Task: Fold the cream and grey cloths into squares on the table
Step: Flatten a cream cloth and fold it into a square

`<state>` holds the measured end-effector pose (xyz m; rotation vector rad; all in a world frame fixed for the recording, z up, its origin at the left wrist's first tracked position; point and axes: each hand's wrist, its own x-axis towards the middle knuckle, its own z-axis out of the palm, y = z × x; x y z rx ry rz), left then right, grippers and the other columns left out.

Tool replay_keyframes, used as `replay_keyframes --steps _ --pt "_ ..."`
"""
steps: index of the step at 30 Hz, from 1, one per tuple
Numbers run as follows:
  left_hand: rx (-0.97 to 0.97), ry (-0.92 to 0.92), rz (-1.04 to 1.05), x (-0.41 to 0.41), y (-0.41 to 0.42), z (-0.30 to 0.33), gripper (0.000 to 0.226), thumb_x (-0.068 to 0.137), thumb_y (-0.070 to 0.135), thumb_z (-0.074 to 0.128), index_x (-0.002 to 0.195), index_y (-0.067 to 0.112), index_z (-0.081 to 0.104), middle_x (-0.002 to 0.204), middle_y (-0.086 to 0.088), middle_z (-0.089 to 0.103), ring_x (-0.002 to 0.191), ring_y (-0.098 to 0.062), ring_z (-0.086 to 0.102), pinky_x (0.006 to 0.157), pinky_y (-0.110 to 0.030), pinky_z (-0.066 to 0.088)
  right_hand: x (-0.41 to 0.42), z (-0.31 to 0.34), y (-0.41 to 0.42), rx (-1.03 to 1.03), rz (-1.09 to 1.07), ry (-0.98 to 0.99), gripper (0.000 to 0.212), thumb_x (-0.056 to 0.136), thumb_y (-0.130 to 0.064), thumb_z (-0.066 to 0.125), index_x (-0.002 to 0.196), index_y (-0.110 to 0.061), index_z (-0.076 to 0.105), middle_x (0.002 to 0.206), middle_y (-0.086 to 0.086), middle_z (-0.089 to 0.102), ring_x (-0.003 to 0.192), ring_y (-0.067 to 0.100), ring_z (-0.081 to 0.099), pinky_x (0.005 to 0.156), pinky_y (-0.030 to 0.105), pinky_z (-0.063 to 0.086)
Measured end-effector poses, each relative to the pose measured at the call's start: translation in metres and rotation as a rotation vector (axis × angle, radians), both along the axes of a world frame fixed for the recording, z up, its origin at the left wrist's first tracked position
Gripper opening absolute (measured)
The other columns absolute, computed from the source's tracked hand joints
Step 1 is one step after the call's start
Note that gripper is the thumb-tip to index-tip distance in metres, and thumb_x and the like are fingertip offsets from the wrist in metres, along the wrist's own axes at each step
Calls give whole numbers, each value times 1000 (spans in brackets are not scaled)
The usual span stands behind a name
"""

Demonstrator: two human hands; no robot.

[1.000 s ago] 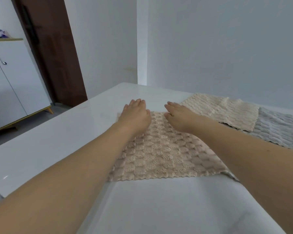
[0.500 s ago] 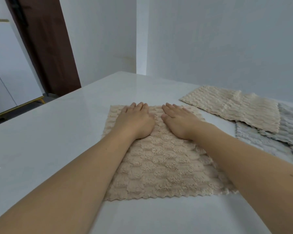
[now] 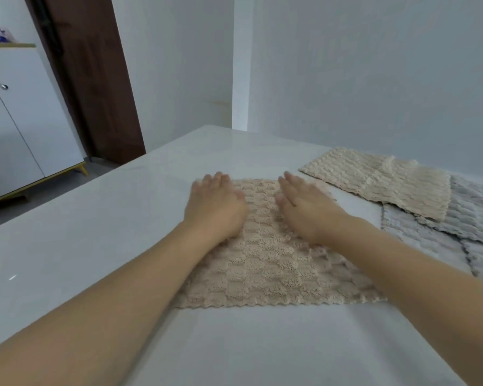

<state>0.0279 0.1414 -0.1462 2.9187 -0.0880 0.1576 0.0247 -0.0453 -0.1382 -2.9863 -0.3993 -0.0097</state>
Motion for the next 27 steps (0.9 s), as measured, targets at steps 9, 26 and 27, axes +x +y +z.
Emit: replay_keyframes --steps 9,26,27 --pt "81 94 -115 -18 -5 -18 63 102 46 10 157 18 -1 165 1 -7 151 -16 -7 122 -40 -3 -7 -16 -8 -45 3 91 57 103 -44 7 155 -22 -2 162 -6 -9 148 10 -8 120 34 -5" --pt "27 42 -146 -98 -31 -11 64 103 44 14 156 10 10 165 -4 4 151 -19 1 122 -44 2 -92 -15 -18 6 -6 55 57 104 -42 9 155 -20 0 162 -4 -8 148 12 -7 120 34 -5" --pt "59 58 -152 -100 -30 -16 66 102 48 12 157 13 5 165 -2 -1 151 -18 -3 122 -43 -1 -93 -19 -19 0 -3 53 57 103 -42 8 155 -20 0 162 -5 -7 148 12 -7 120 34 -5"
